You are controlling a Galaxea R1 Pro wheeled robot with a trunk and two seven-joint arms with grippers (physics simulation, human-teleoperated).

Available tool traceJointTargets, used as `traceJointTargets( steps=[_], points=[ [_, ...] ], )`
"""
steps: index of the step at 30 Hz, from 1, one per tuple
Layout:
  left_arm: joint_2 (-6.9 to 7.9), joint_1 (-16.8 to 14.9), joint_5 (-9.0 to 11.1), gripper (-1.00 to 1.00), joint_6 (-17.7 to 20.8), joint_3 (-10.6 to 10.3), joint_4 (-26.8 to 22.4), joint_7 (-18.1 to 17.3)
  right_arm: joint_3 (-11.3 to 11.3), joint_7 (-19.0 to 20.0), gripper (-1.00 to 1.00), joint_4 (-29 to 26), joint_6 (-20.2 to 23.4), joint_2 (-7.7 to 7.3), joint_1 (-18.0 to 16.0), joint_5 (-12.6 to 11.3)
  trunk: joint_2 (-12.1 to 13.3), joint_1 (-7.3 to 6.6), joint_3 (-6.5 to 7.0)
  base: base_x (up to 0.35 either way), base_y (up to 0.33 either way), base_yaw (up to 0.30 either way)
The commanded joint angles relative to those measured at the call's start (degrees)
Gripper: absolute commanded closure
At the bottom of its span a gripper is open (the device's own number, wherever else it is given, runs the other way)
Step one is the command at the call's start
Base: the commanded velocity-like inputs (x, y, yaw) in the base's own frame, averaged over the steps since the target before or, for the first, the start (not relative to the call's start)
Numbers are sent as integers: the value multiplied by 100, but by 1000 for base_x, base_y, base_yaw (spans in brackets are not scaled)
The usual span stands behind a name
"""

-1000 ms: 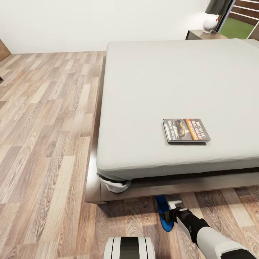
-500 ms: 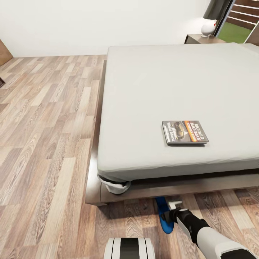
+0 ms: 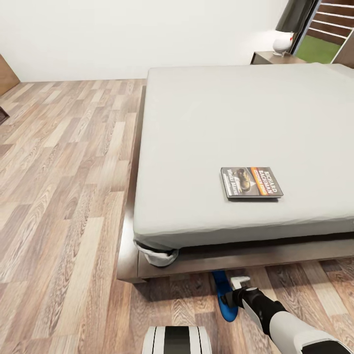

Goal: In the bedroom, move the book from the bed onto either nightstand, and place the two sandals side by side next to the bed.

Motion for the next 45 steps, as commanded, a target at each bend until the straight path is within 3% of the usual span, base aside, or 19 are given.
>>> traceJointTargets(
  steps=[1, 9, 14, 20, 25, 34, 45],
  points=[
    [0, 0, -1, 100, -11, 11, -4, 8, 30, 17, -100, -3, 36, -4, 0, 19, -1, -1, -3, 0, 0, 0],
    [0, 0, -1, 100, -11, 12, -4, 1, 36, 17, -100, 16, 37, -4, 0, 20, -1, -1, -3, 0, 0, 0],
    [0, 0, -1, 100, -11, 11, -4, 0, 37, 17, -100, 50, 37, -4, 0, 20, 5, -14, 107, 0, 0, 0],
    [0, 0, -1, 100, -11, 8, -1, 0, 41, 17, -100, 101, 37, -4, 0, 20, 5, -14, 107, 0, 0, 0],
    [0, 0, -3, 100, -10, 6, 1, 0, 44, 17, -100, 110, 37, -4, 3, 20, 12, -27, 218, 0, 0, 0],
    [-7, 0, -9, 100, -8, 4, 4, -4, 51, 17, -100, 130, 56, -18, 9, 20, 12, -27, 218, 0, 0, 0],
    [-8, 0, -10, 100, -3, 4, 5, -16, 47, 17, -100, 258, 69, -94, 9, 15, 21, -45, 373, 0, 0, 0]
  ],
)
